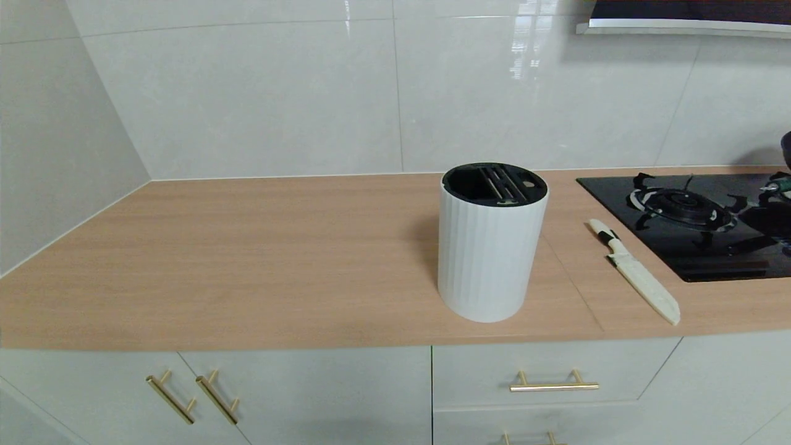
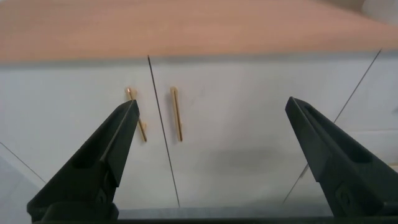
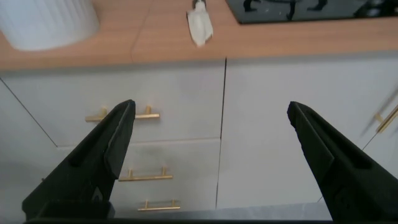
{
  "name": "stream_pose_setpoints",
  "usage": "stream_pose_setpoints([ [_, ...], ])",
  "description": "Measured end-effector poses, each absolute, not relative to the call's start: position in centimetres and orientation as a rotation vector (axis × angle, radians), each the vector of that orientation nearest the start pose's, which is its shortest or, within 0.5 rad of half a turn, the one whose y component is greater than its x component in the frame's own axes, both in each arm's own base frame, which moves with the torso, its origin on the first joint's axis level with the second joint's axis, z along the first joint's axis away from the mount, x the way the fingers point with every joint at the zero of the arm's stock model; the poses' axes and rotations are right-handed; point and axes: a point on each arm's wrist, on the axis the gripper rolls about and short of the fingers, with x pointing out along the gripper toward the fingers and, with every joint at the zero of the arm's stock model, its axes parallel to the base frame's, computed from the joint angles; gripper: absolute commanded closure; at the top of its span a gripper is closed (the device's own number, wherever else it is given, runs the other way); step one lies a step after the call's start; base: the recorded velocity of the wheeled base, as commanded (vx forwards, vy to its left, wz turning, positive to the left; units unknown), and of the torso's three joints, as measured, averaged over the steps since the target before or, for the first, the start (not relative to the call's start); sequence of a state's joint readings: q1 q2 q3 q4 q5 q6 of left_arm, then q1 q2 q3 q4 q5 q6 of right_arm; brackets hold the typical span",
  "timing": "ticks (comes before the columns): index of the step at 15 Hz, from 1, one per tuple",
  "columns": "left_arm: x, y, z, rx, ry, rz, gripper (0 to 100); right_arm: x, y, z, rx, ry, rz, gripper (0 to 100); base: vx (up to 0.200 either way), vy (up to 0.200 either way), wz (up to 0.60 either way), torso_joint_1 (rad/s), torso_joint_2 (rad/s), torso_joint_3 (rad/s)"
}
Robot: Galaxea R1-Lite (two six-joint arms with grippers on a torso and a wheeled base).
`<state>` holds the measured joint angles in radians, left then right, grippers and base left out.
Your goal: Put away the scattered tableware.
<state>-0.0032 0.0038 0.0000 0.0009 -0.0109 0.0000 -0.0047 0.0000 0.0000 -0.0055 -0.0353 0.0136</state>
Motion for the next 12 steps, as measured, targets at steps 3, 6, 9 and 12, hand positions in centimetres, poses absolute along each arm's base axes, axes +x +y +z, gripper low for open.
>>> stream_pose_setpoints([
  [3,-2.25,-0.02,7.54,0.000,0.005,-0.014,0,-2.28,-0.07,7.60,0.014,-0.006,-0.040,0,0.000,0.000,0.00,0.253,-0.53,-0.279],
  [6,-2.25,-0.02,7.54,0.000,0.005,-0.014,0,-2.28,-0.07,7.60,0.014,-0.006,-0.040,0,0.000,0.000,0.00,0.268,-0.56,-0.295],
  [9,-2.26,-0.02,7.55,0.000,0.004,-0.014,0,-2.28,-0.07,7.60,0.014,-0.006,-0.040,0,0.000,0.000,0.00,0.290,-0.59,-0.307],
  [12,-2.25,-0.02,7.54,0.000,0.005,-0.014,0,-2.28,-0.07,7.60,0.014,-0.006,-0.040,0,0.000,0.000,0.00,0.261,-0.53,-0.281],
])
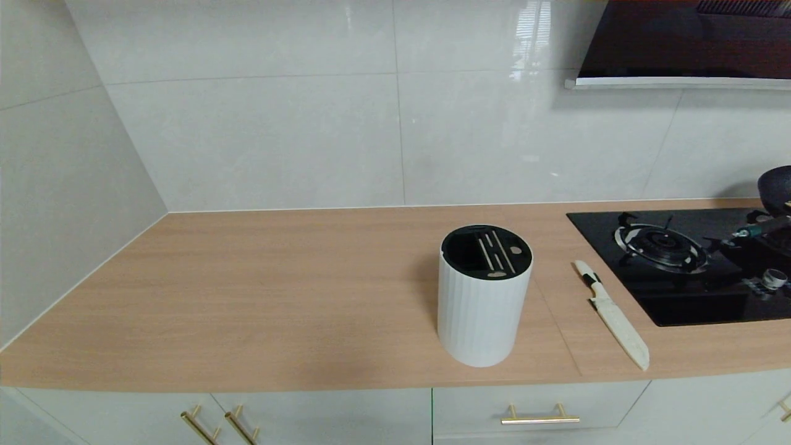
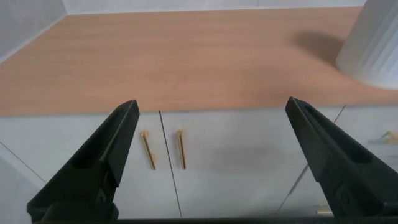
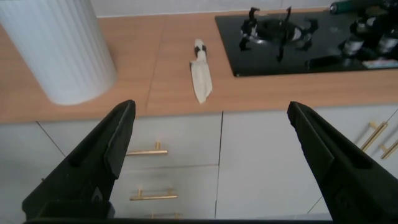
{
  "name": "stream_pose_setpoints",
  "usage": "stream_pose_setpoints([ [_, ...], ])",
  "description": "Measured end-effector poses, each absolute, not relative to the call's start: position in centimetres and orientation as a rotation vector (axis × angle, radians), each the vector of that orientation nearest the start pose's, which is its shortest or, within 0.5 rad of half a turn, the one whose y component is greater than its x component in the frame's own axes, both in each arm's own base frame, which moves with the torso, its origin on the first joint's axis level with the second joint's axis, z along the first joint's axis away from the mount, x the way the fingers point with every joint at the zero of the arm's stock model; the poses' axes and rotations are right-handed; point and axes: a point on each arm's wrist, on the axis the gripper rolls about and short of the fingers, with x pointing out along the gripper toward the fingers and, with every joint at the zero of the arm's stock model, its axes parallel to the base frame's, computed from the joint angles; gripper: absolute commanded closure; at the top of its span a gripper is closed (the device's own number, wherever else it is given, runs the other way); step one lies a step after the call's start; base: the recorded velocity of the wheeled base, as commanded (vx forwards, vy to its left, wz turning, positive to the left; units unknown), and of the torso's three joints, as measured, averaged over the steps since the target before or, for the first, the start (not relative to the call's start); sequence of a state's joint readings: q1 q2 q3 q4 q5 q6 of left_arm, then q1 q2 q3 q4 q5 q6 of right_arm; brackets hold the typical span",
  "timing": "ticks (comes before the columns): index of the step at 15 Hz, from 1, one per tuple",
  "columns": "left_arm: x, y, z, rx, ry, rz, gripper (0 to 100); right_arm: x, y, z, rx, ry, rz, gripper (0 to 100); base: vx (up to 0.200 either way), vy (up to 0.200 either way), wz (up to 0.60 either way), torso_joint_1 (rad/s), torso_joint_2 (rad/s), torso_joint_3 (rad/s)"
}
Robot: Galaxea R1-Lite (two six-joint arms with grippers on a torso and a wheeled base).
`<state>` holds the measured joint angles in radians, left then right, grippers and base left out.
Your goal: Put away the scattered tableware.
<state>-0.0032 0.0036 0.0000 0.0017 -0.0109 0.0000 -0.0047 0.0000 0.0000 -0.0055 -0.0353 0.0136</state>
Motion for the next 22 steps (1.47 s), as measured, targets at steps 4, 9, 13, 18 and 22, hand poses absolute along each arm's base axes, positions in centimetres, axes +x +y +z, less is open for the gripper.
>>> stream_pose_setpoints([
  [4,-2.3,0.0,7.5,0.000,0.005,-0.014,0,-2.3,-0.1,7.6,0.014,-0.006,-0.040,0,0.000,0.000,0.00,0.201,-0.40,-0.212],
  [9,-2.3,0.0,7.5,0.000,0.004,-0.014,0,-2.3,-0.1,7.6,0.013,-0.006,-0.039,0,0.000,0.000,0.00,0.053,-0.11,-0.057],
  [13,-2.3,0.0,7.5,0.000,0.004,-0.014,0,-2.3,-0.1,7.6,-0.003,-0.005,-0.037,0,0.000,0.000,0.00,0.000,0.00,0.000],
  [18,-2.3,0.0,7.5,0.000,0.005,-0.014,0,-2.4,-0.1,8.1,0.023,-0.007,-0.032,0,0.000,0.000,0.00,0.000,0.00,0.000],
  [22,-2.3,0.0,7.6,0.000,0.004,-0.014,0,-2.3,0.0,13.3,0.055,-0.039,0.041,0,0.000,0.000,0.00,0.000,0.00,0.000],
])
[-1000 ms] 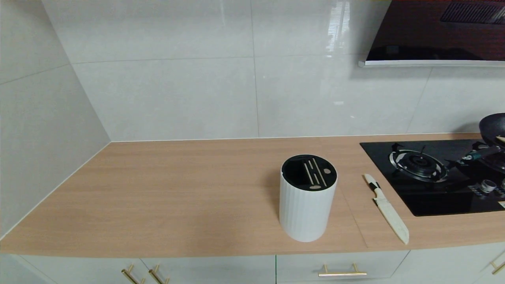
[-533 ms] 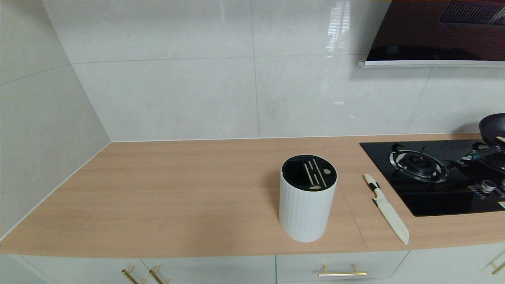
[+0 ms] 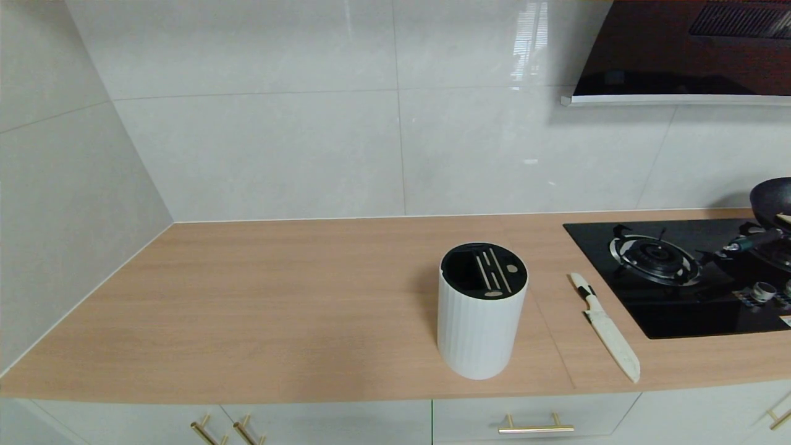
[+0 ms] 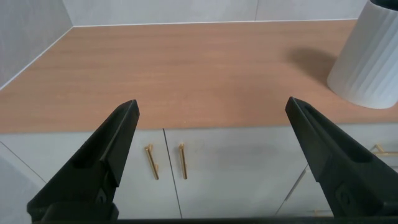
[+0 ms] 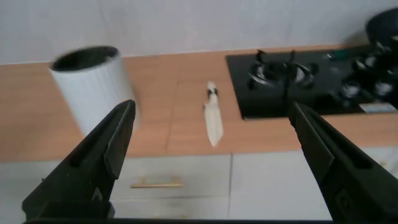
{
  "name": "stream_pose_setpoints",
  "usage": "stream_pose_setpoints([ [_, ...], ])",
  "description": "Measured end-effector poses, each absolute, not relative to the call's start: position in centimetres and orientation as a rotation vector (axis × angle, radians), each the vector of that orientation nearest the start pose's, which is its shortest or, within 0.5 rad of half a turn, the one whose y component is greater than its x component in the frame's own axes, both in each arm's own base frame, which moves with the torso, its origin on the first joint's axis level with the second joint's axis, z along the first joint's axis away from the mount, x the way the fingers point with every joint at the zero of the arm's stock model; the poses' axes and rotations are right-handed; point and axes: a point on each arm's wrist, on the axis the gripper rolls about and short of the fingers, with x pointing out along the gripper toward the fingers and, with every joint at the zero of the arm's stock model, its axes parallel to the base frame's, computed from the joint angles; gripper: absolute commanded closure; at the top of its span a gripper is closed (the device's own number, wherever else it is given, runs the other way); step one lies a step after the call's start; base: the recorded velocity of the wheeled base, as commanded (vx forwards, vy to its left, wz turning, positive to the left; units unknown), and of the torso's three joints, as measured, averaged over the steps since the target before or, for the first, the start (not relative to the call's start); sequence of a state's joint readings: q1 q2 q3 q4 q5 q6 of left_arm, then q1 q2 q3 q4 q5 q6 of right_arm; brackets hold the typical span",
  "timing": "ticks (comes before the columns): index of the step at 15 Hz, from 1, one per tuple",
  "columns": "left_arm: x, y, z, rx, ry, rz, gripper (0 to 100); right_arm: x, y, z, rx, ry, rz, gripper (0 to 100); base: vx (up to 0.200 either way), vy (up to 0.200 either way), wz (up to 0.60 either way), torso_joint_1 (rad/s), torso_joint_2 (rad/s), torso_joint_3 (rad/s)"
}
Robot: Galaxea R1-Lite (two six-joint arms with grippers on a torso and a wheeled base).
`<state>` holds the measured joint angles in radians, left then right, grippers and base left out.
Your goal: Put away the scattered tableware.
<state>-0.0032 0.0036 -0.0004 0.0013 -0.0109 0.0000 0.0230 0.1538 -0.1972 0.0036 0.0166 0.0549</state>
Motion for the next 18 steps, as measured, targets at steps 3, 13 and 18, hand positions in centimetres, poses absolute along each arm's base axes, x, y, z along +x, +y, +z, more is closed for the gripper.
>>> stream_pose_setpoints([
  [3,-2.3,0.0,7.6,-0.001,0.004,-0.013,0,1.6,0.2,16.7,0.061,0.118,0.075,0,0.000,0.000,0.00,0.000,0.00,0.000],
  [13,-2.3,0.0,7.5,-0.001,0.005,-0.013,0,24.9,0.8,14.5,0.013,0.497,-0.010,0,0.000,0.000,0.00,0.000,0.00,0.000],
  [18,-2.3,0.0,7.5,-0.001,0.005,-0.012,0,31.5,0.8,9.4,-0.037,0.582,-0.007,0,0.000,0.000,0.00,0.000,0.00,0.000],
])
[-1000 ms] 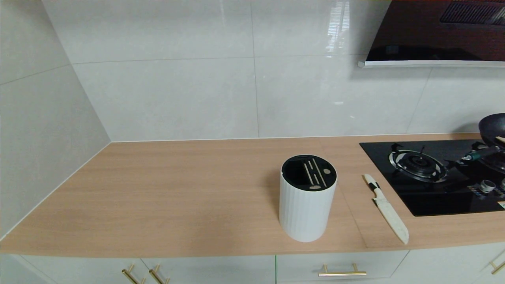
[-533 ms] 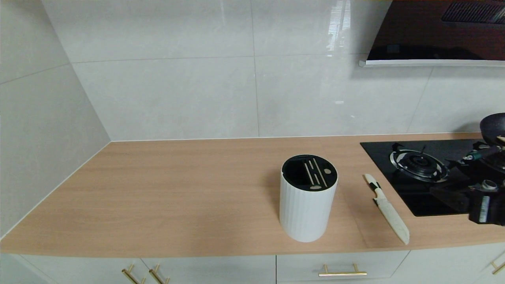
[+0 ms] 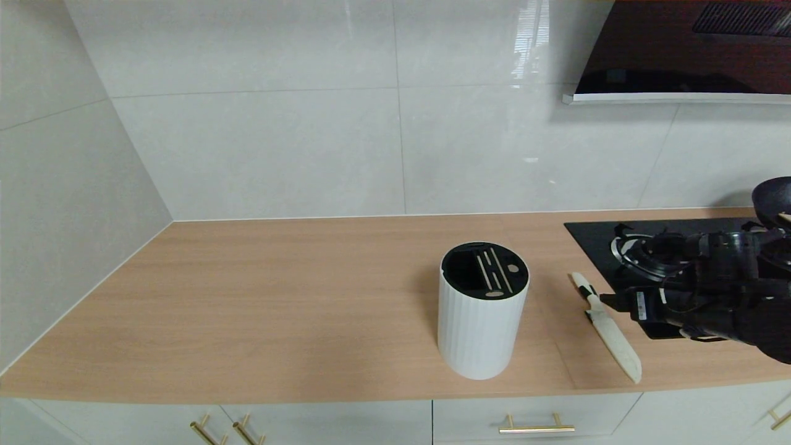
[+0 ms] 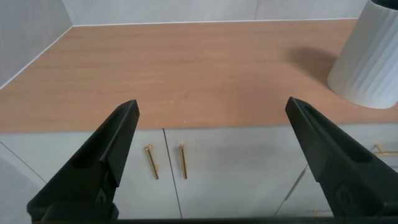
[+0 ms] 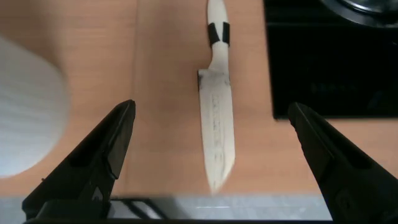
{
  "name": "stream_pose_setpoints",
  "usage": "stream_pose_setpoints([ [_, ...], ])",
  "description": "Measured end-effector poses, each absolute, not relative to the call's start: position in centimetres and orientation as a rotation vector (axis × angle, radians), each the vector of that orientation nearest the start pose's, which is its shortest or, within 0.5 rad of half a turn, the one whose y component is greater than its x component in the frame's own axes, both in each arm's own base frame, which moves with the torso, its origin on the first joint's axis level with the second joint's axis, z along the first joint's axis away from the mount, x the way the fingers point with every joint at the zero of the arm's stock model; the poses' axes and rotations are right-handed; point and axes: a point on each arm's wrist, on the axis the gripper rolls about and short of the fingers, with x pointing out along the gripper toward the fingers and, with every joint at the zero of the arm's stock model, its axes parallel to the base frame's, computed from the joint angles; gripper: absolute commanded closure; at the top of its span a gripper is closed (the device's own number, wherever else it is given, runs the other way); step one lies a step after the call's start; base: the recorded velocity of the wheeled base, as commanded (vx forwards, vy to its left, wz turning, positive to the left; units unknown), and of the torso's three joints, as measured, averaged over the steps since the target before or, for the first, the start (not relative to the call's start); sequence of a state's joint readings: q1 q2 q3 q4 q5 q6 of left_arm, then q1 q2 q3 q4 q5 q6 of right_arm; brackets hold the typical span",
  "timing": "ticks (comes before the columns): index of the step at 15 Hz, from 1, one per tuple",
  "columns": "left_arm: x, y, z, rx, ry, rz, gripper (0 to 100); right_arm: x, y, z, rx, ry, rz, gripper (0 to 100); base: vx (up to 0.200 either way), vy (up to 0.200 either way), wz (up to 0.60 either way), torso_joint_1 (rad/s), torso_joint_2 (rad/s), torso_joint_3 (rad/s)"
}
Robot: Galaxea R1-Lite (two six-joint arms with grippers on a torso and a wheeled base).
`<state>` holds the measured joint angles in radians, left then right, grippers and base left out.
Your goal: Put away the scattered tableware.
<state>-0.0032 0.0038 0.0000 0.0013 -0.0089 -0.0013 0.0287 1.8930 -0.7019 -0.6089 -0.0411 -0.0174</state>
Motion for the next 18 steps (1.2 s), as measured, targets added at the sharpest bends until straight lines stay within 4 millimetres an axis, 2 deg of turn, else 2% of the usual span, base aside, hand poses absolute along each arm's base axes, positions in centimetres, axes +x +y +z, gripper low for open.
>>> stream_pose_setpoints([
  [3,-2.3,0.0,7.5,-0.001,0.005,-0.011,0,32.9,0.7,6.3,-0.051,0.657,-0.005,0,0.000,0.000,0.00,0.000,0.00,0.000],
  [8,-2.3,0.0,7.5,-0.001,0.005,-0.011,0,35.0,0.7,2.9,-0.059,0.629,-0.005,0,0.000,0.000,0.00,0.000,0.00,0.000],
  [12,-2.3,0.0,7.5,-0.001,0.005,-0.011,0,36.1,0.6,1.0,-0.074,0.658,-0.004,0,0.000,0.000,0.00,0.000,0.00,0.000],
  [18,-2.3,0.0,7.5,-0.001,0.005,-0.011,0,37.5,0.1,-0.7,-0.072,0.639,-0.019,0,0.000,0.000,0.00,0.000,0.00,0.000],
])
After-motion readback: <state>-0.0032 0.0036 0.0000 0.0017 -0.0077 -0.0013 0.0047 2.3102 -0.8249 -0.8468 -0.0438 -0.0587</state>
